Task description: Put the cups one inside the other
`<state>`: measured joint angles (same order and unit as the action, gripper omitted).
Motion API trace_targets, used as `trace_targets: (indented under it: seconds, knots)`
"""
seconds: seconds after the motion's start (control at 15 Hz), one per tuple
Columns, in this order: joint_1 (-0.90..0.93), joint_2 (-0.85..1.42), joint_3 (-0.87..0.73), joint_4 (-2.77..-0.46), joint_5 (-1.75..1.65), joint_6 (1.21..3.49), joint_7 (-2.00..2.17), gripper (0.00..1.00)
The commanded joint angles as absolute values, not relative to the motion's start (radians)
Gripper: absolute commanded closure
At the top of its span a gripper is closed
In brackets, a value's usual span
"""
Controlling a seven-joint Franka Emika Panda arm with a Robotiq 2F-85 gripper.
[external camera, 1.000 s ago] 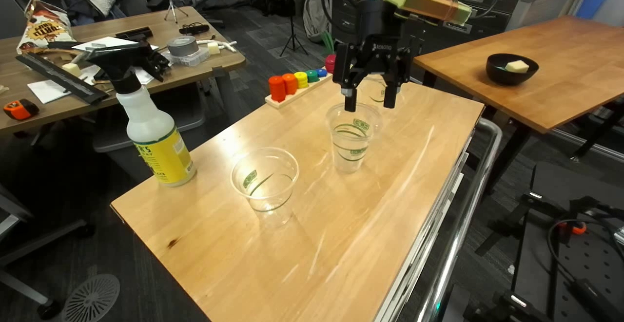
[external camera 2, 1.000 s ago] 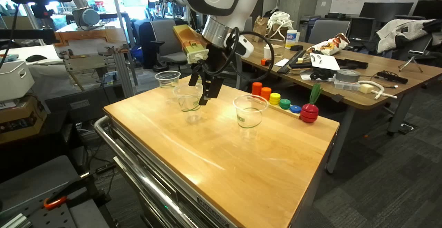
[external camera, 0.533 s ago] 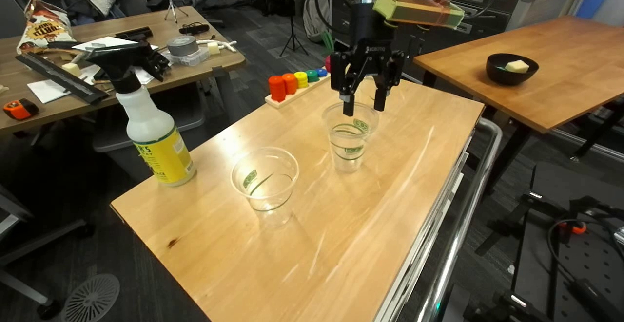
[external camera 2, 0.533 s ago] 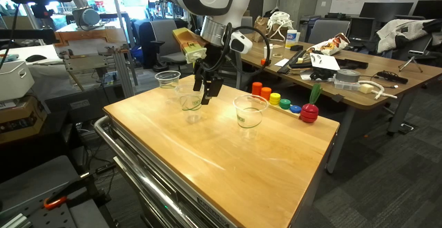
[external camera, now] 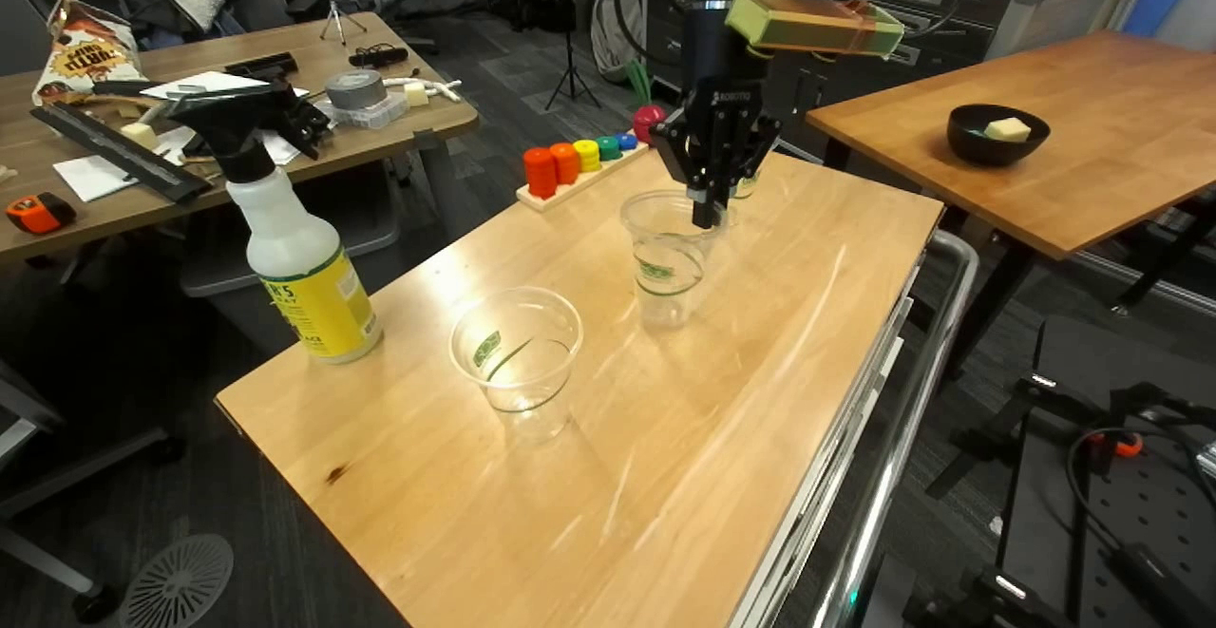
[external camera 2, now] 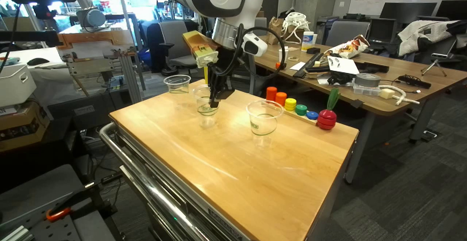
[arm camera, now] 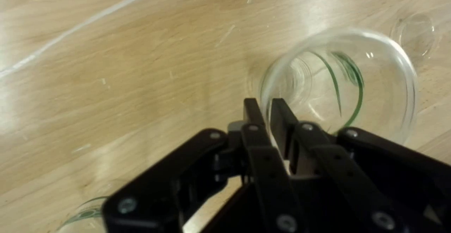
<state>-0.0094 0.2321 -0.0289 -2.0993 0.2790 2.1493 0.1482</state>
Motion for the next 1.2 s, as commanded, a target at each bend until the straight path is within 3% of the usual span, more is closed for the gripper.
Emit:
trace_targets:
  seconds: [0.0, 0.33, 0.8, 1.13]
  knots:
    - [-0.007, 0.211, -0.023, -2.115, 0.263, 2.151, 0.168, 0.95]
    - [-0.012, 0.190, -0.026, -2.077, 0.280, 2.102, 0.221, 0.90]
    - [-0.076, 0.042, -0.058, -2.049, 0.468, 2.106, 0.238, 0.91]
    - [-0.115, -0.105, -0.108, -2.149, 0.548, 2.171, 0.259, 0.92]
